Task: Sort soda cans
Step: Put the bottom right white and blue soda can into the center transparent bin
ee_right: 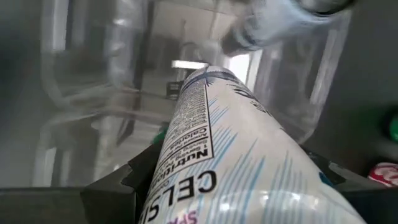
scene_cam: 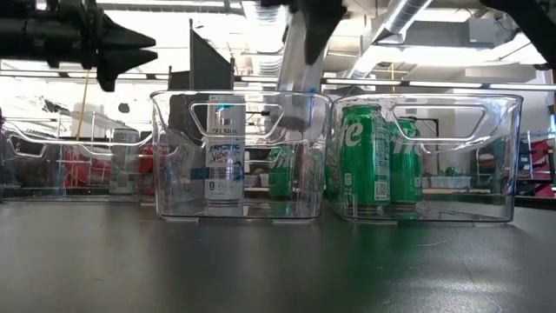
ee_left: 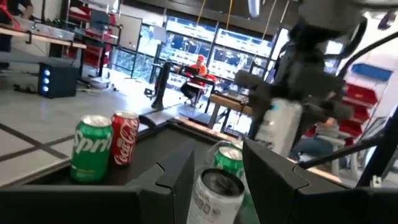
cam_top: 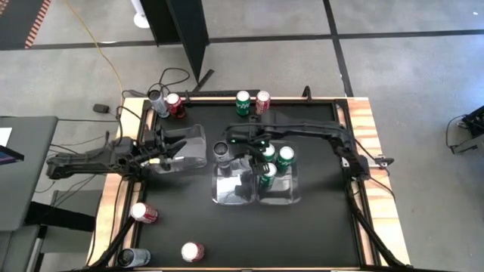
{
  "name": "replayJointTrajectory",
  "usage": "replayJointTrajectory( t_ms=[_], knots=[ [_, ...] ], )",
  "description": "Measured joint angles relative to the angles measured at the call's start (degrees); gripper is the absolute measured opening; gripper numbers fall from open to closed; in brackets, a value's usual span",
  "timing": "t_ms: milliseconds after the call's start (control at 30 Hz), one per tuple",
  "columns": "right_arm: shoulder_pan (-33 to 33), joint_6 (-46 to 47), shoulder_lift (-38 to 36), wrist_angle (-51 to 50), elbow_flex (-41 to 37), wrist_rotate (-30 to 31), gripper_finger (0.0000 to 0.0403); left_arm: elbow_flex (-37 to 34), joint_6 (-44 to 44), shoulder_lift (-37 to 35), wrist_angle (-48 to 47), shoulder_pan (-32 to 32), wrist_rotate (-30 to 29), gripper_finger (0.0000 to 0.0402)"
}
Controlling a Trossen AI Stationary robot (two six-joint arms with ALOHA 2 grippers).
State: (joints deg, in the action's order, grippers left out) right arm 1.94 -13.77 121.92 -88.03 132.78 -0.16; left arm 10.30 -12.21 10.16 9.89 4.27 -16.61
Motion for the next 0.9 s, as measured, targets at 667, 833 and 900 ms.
replayJointTrajectory(
  t_ms=[667, 833, 900],
  knots=[
    [4.5, -3.9, 9.2, 3.1, 1.7, 0.5, 0.0262, 12.7, 9.8, 22.3, 0.0, 1.1, 1.4, 0.0132],
    [6.2, -4.3, 10.7, 3.3, 1.7, 0.7, 0.0262, 13.1, 10.9, 22.9, -0.9, 1.1, 1.4, 0.0132],
    [6.9, -4.3, 11.2, 4.0, 1.7, 0.7, 0.0262, 13.1, 10.9, 22.8, -1.3, 1.1, 1.4, 0.0132]
  ],
)
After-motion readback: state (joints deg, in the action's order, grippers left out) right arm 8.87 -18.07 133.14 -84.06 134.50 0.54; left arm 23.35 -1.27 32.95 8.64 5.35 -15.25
